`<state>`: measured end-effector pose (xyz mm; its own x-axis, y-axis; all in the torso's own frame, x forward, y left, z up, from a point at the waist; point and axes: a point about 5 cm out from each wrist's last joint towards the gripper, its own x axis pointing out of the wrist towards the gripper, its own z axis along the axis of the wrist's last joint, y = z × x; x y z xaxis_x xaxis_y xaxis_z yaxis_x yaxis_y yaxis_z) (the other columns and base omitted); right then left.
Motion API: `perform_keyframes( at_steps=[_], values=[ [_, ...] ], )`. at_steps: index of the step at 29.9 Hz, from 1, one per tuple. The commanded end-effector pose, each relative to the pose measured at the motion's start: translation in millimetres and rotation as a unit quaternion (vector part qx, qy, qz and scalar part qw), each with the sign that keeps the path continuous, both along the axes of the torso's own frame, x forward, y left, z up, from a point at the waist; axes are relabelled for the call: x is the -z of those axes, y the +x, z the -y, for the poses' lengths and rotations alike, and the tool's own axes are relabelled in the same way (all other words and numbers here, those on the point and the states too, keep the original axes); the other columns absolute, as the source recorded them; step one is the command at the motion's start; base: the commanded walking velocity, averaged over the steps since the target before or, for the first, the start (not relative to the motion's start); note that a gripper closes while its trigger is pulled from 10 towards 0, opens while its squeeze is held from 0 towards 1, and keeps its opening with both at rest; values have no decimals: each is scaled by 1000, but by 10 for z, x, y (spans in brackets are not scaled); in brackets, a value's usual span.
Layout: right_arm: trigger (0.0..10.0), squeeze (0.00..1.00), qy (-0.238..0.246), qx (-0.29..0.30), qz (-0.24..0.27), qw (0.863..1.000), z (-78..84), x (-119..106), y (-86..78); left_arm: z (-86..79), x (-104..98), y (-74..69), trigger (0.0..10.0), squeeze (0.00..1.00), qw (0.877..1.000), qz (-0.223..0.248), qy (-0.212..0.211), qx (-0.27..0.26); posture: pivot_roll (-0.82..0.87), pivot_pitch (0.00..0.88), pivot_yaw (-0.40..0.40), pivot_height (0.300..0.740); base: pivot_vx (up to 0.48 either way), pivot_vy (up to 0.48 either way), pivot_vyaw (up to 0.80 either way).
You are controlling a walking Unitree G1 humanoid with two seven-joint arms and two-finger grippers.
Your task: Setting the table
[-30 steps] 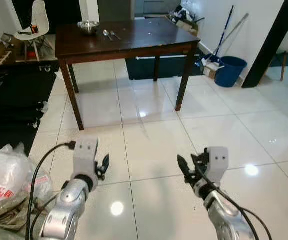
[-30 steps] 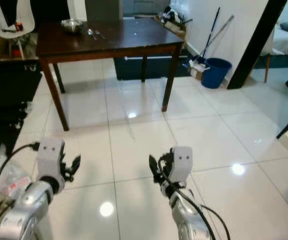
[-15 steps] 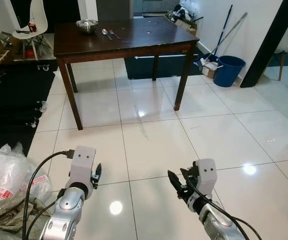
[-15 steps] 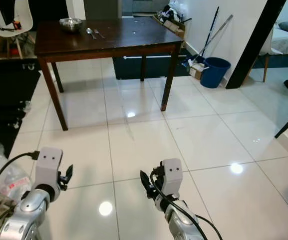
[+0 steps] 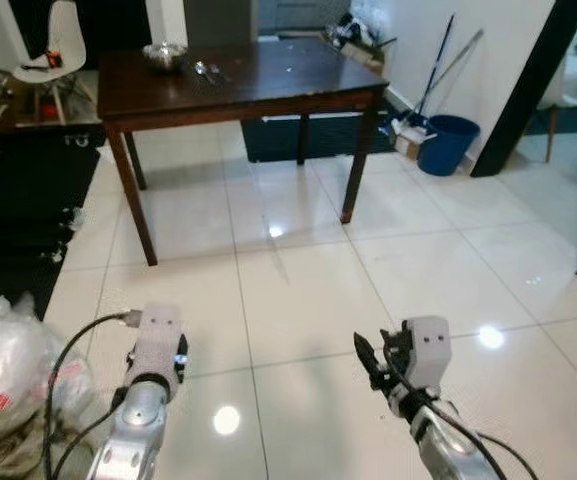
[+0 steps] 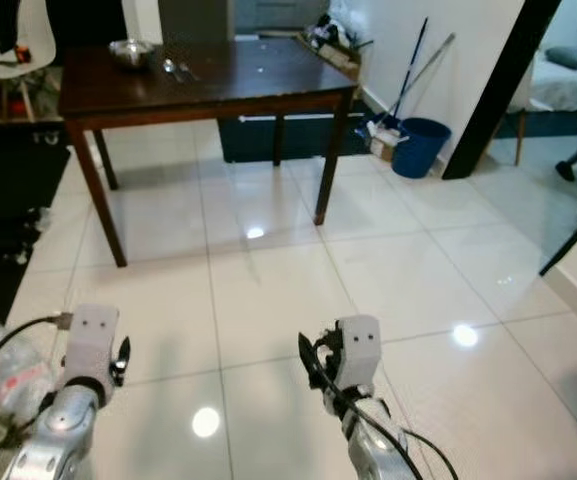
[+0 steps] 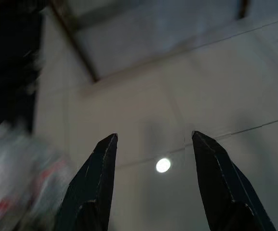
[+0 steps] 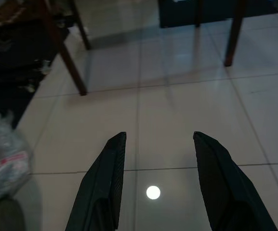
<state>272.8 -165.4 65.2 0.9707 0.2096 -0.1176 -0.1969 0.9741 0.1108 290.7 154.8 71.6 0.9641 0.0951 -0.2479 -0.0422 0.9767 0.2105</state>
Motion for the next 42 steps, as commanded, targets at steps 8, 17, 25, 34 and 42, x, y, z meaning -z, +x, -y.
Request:
perform_keyframes(
  at_steps=[8,17,25,34,42],
  values=[
    [10000,0,-3,8,-1,1000,11,49,-22,33,18,10,10000,0,1000,5,7,8,-66,4,55,740,480,0,0],
    [10000,0,-1,1,-5,1000,2,69,-26,64,10,10,10000,0,1000,12,9,18,-67,3,57,740,480,0,0],
    [10000,0,-7,-10,7,1000,-18,24,4,14,-5,-6,10000,0,1000,16,6,6,-60,3,53,740,480,0,0],
    [10000,0,-17,0,78,997,50,-344,139,67,-137,40,10000,0,999,44,-18,3,-70,1,56,740,480,0,0],
    [10000,0,-12,-3,97,995,42,-466,176,155,-289,115,10000,0,997,69,-28,18,-74,0,63,740,480,0,0]
  ],
)
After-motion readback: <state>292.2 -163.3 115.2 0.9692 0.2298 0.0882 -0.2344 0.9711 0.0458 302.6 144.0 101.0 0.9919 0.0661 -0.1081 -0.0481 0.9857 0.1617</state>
